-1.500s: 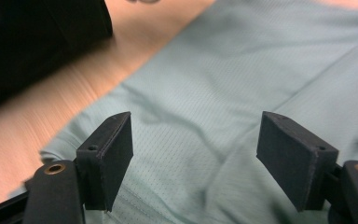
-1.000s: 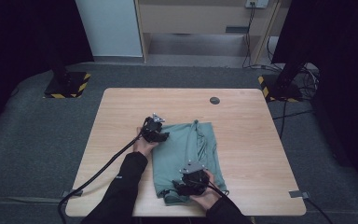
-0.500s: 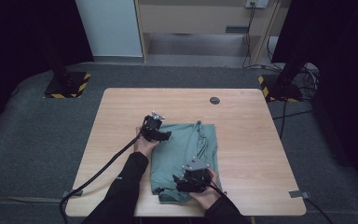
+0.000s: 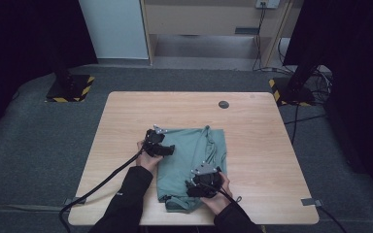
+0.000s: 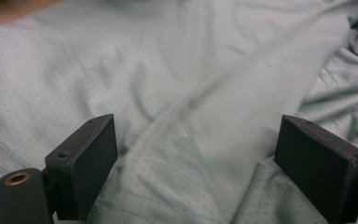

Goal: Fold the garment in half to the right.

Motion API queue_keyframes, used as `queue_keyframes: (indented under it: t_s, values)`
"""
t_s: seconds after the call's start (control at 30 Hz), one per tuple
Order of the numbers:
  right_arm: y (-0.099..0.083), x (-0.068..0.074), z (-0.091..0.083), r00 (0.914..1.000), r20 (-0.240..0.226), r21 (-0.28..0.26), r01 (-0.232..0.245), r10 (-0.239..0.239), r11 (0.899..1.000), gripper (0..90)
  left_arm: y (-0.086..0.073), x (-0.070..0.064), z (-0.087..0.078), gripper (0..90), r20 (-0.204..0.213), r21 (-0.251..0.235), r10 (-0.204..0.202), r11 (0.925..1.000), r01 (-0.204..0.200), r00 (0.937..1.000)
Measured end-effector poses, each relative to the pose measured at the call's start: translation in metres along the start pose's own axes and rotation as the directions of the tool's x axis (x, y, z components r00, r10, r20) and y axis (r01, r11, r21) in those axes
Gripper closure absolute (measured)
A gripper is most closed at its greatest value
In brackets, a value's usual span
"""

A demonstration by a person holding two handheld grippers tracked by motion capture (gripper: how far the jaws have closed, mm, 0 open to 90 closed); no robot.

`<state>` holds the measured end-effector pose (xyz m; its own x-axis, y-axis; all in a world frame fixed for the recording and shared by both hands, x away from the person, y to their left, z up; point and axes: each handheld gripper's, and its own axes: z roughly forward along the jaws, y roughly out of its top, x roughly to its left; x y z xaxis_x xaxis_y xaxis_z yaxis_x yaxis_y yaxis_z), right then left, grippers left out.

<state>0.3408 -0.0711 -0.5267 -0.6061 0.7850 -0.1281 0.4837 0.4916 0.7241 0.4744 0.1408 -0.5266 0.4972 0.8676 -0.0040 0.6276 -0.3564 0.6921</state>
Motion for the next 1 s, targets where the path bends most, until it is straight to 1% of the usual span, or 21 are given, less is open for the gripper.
queue_keyframes:
  t_s: [0.1, 0.13, 0.17, 0.23, 0.27, 0.37, 0.47, 0.53, 0.57, 0.6, 0.63, 0.67, 0.73, 0.8, 0.87, 0.93, 1.0]
  values:
    - [-0.004, -0.006, -0.003, 0.9999, 0.007, 0.004, -0.014, 0.014, 1.000, 12.4, 0.000, -0.002, -0.003, 27.3, -0.013, 0.004, 0.004, 1.0000, -0.004, 0.9999]
    - [-0.005, -0.008, -0.005, 0.9998, 0.010, 0.005, -0.018, 0.018, 1.000, 12.4, -0.001, -0.003, -0.005, 28.7, -0.015, 0.003, 0.006, 1.0000, -0.006, 0.9999]
    - [-0.007, -0.010, -0.007, 0.9996, 0.014, 0.005, -0.024, 0.024, 1.000, 12.4, -0.002, -0.005, -0.009, 29.2, -0.009, -0.006, 0.006, 1.0000, -0.006, 0.9999]
    - [-0.011, -0.014, -0.011, 0.9992, 0.016, 0.004, -0.037, 0.037, 0.999, 12.4, -0.004, -0.008, -0.020, 29.3, 0.022, -0.028, 0.000, 0.9996, 0.001, 0.9998]
    - [-0.013, -0.017, -0.012, 0.9987, 0.015, 0.004, -0.048, 0.048, 0.999, 12.4, -0.006, -0.011, -0.026, 29.2, 0.030, -0.036, -0.003, 0.9993, 0.004, 0.9995]
    - [-0.016, -0.022, -0.014, 0.9975, 0.021, 0.010, -0.067, 0.067, 0.998, 12.0, -0.014, -0.022, -0.044, 25.9, 0.027, -0.019, 0.018, 0.9997, -0.017, 0.9995]
    - [-0.017, -0.025, -0.016, 0.9973, 0.022, 0.008, -0.071, 0.071, 0.997, 11.8, -0.027, -0.036, -0.059, 23.3, 0.042, 0.002, 0.005, 1.0000, -0.006, 0.9991]
    - [-0.016, -0.025, -0.017, 0.9973, 0.025, 0.007, -0.070, 0.070, 0.998, 11.7, -0.036, -0.044, -0.066, 22.6, 0.049, 0.002, 0.013, 0.9999, -0.013, 0.9987]
    - [-0.016, -0.025, -0.017, 0.9974, 0.024, 0.007, -0.068, 0.068, 0.998, 11.7, -0.041, -0.048, -0.070, 22.7, 0.056, 0.002, 0.007, 1.0000, -0.007, 0.9984]
    - [-0.016, -0.025, -0.018, 0.9974, 0.025, 0.008, -0.068, 0.068, 0.998, 11.6, -0.045, -0.051, -0.072, 22.6, 0.061, 0.012, 0.005, 0.9999, -0.006, 0.9981]
    - [-0.016, -0.026, -0.018, 0.9973, 0.026, 0.009, -0.069, 0.069, 0.998, 11.5, -0.050, -0.055, -0.075, 21.7, 0.057, 0.019, 0.011, 0.9997, -0.012, 0.9983]
    - [-0.017, -0.027, -0.018, 0.9971, 0.028, 0.011, -0.071, 0.070, 0.997, 11.3, -0.054, -0.056, -0.077, 21.4, 0.061, 0.013, 0.002, 0.9999, -0.003, 0.9981]
    - [-0.018, -0.029, -0.019, 0.9967, 0.029, 0.009, -0.076, 0.075, 0.997, 11.2, -0.065, -0.060, -0.082, 21.4, 0.078, 0.017, -0.014, 0.9998, 0.012, 0.9968]
    - [-0.019, -0.031, -0.021, 0.9959, 0.031, 0.007, -0.085, 0.085, 0.996, 11.1, -0.074, -0.064, -0.084, 19.9, 0.075, 0.038, 0.002, 0.9993, -0.004, 0.9972]
    - [-0.021, -0.035, -0.021, 0.9950, 0.030, 0.011, -0.096, 0.095, 0.995, 10.9, -0.082, -0.068, -0.085, 19.2, 0.073, 0.045, 0.017, 0.9988, -0.020, 0.9972]
    - [-0.023, -0.037, -0.023, 0.9940, 0.029, 0.014, -0.106, 0.105, 0.994, 10.8, -0.088, -0.071, -0.086, 18.7, 0.062, 0.036, 0.033, 0.9988, -0.035, 0.9976]
    - [-0.026, -0.041, -0.025, 0.9925, 0.026, 0.014, -0.120, 0.119, 0.993, 10.8, -0.090, -0.071, -0.087, 18.7, 0.060, 0.024, 0.038, 0.9989, -0.039, 0.9975]
